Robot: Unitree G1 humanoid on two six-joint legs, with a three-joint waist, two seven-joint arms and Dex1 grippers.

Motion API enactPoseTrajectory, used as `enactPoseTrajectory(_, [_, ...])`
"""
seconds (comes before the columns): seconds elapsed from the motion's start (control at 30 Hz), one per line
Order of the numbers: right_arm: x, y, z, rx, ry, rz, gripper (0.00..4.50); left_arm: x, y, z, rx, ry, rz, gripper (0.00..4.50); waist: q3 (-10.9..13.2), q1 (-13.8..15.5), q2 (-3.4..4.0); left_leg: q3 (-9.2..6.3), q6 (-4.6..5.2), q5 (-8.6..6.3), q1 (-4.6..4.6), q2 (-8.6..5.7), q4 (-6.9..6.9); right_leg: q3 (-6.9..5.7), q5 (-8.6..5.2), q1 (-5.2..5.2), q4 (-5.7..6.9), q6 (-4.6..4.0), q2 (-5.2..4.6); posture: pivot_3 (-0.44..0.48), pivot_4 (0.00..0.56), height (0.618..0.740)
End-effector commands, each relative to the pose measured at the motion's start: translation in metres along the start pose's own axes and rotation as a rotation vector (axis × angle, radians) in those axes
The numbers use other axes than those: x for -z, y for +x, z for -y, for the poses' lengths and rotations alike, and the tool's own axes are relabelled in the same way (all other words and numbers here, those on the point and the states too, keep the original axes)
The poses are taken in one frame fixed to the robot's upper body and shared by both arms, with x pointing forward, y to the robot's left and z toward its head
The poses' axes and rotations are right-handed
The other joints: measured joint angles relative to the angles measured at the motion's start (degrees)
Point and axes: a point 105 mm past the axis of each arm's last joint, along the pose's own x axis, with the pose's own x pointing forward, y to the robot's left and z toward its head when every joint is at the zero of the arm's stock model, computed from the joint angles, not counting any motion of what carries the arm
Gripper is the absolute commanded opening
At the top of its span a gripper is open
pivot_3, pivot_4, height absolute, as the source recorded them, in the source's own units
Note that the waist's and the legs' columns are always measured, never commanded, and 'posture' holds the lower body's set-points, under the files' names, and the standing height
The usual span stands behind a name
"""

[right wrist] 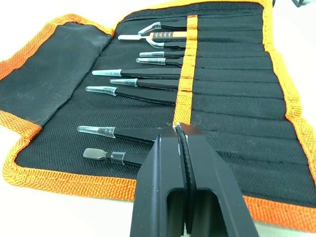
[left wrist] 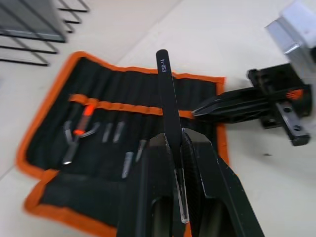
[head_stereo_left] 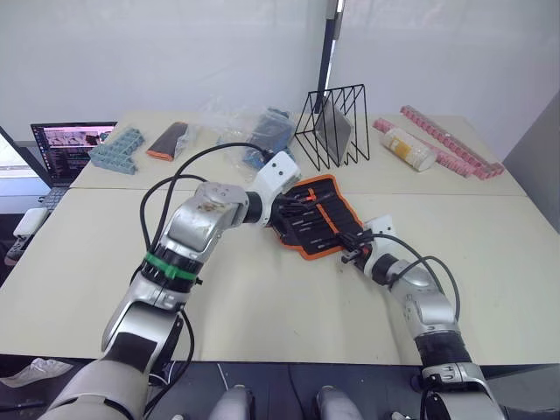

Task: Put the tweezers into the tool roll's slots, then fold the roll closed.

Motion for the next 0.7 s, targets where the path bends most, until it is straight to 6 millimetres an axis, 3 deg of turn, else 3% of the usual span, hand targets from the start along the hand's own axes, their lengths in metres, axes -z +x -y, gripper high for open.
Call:
enactPoseTrajectory(0.03, [0.002, -0.005, 0.005, 0.041, 0.013, 0.000, 0.00, 0.012, 0.007, -0.001, 0.037, 0.064, -0.110, 0.02, 0.00, -0.14, 0.00, 0.00, 0.00, 0.00, -0.01, 0.00, -0.01, 0.00, 0.00, 0.00, -0.01, 0.00, 0.00, 0.000, 0.150, 0.739])
enactPoseTrajectory(0.27, [0.003, -0.006, 0.003, 0.058, 0.028, 0.012, 0.00, 0.033, 0.027, -0.001, 0.079, 0.104, -0.191, 0.02, 0.01, -0.02, 0.00, -0.03, 0.01, 0.01, -0.10, -0.02, 0.03, -0.05, 0.00, -0.02, -0.02, 0.00, -0.01, 0.000, 0.150, 0.739])
enactPoseTrajectory(0.7, [0.003, -0.009, 0.002, 0.069, 0.027, 0.012, 0.00, 0.035, 0.041, -0.007, 0.066, 0.124, -0.179, 0.02, 0.01, 0.02, 0.00, -0.03, 0.02, 0.01, -0.17, -0.03, 0.07, -0.08, 0.00, -0.05, -0.01, 0.00, -0.01, 0.000, 0.150, 0.739])
